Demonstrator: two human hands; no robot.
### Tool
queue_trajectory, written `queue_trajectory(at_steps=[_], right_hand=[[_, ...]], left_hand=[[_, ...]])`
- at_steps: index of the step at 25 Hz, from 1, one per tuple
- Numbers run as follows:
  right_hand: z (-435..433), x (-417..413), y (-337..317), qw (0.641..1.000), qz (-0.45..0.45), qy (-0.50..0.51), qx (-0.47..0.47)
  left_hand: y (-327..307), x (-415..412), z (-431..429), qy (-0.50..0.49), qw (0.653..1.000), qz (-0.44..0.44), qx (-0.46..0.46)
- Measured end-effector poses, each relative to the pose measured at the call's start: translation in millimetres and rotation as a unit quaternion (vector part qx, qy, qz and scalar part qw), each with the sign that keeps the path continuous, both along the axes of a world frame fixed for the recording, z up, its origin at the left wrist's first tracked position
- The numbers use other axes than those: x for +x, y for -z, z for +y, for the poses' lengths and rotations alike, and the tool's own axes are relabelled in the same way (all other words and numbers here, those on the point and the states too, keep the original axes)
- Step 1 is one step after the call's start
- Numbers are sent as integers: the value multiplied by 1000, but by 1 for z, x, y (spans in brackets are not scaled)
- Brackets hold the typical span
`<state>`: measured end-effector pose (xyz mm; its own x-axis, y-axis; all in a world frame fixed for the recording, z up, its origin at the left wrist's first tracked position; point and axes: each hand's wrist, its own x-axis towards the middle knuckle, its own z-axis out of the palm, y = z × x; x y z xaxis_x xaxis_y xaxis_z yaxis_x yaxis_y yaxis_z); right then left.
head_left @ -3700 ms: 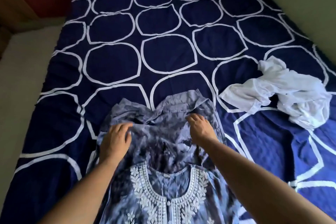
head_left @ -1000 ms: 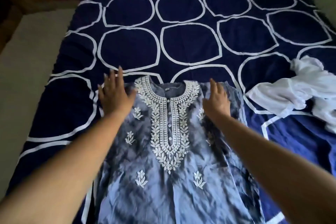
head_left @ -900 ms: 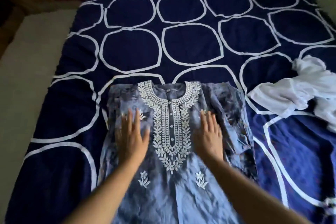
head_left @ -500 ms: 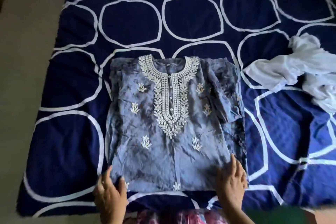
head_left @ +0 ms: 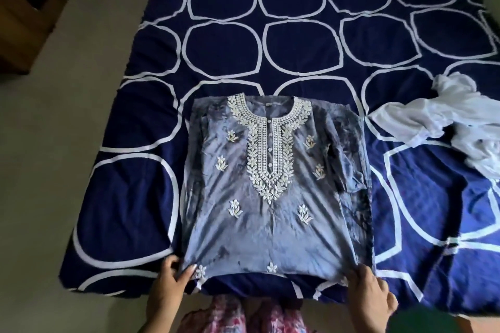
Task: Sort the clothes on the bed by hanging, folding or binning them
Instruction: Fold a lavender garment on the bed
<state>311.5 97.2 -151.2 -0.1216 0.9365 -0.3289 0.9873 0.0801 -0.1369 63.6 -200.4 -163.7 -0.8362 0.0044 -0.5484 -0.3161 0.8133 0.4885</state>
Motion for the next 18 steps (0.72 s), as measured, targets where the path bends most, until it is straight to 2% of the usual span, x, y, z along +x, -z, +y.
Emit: queue_trajectory(at_steps=[3, 4, 6, 8, 9, 11, 12, 14, 15, 18], right_hand=[[-19, -21, 1, 996, 62, 31, 64], [-33, -32, 1, 992, 80, 0, 96], [-65, -57, 0, 977, 98, -153, 113], [-106, -89, -2, 934, 102, -331, 90], [-127, -105, 1, 901, 109, -413, 71], [-175, -139, 11, 838, 123, -531, 5], [-194, -155, 12, 818, 107, -563, -34], [-216, -181, 17, 803, 92, -583, -83], [-221, -190, 17, 808, 93, -574, -90], [-221, -203, 13, 830, 144, -533, -76]], left_hand=[[2, 2, -3, -11, 1000, -13, 4], [5, 0, -6, 8, 1000, 13, -4], [6, -1, -15, 21, 997, 79, 14], [-2, -8, -21, -20, 992, 83, 93], [-6, -15, -23, -38, 988, 67, 132], [-13, -42, -27, -32, 981, 43, 184], [-15, -58, -28, -21, 980, 43, 194], [-18, -93, -22, -11, 979, 55, 194], [-18, -111, -14, -9, 979, 58, 195], [-28, -158, 31, -25, 972, -30, 233]])
